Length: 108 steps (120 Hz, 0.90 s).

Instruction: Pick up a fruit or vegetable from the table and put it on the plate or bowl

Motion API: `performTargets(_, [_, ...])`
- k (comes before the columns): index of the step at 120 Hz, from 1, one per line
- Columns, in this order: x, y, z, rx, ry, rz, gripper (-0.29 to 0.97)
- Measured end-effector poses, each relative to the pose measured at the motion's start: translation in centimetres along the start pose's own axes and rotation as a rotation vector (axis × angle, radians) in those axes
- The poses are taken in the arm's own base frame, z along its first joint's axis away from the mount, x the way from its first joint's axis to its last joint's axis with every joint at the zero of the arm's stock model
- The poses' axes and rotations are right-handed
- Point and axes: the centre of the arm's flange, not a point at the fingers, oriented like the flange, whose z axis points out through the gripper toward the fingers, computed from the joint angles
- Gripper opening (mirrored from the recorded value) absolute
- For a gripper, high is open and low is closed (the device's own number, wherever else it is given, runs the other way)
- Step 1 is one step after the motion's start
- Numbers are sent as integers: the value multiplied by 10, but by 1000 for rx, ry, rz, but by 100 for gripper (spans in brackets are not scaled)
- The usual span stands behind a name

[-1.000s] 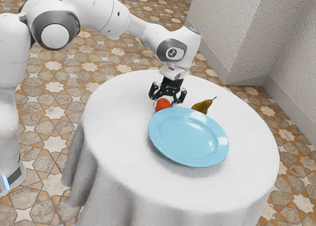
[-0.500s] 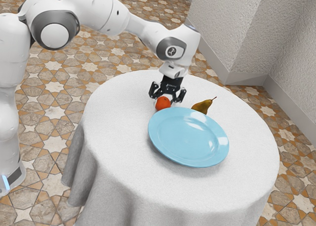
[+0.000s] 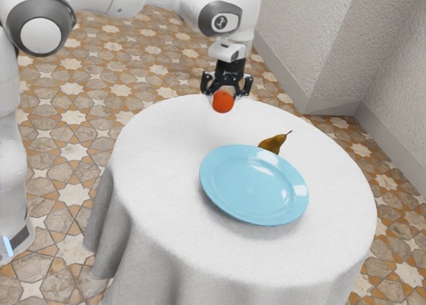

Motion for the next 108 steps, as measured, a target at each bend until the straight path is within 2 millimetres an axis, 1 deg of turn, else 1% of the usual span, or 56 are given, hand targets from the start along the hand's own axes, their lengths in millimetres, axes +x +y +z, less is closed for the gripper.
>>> performTargets(8, [9, 3, -5, -4, 2, 6, 33])
performTargets(14, [16, 3, -6, -11, 4, 12, 33])
performTargets(28, [38, -1, 1, -31, 12, 29, 33])
performTargets(32, [48, -4, 6, -39, 17, 39, 33])
performTargets(36, [61, -8, 11, -46, 21, 57, 33])
performTargets(41, [86, -12, 16, -54, 25, 94, 33])
performTargets(45, [116, -15, 22, -62, 30, 140, 33])
performTargets(52, [183, -17, 35, -79, 40, 247, 33])
performTargets(56, [223, -14, 40, -86, 45, 310, 33])
performTargets(59, [248, -11, 43, -88, 47, 349, 32])
performTargets(62, [266, -9, 43, -88, 49, 375, 32])
performTargets(65, [275, -9, 44, -87, 51, 387, 33])
performTargets(67, [277, -10, 44, -86, 52, 388, 33])
performTargets(70, [275, -14, 45, -83, 54, 380, 33])
performTargets(80, [252, -29, 43, -71, 58, 331, 33])
performTargets(86, [244, -36, 44, -67, 63, 312, 33])
performTargets(95, [241, -43, 49, -69, 70, 299, 32])
performTargets(108, [239, -46, 51, -70, 71, 286, 33])
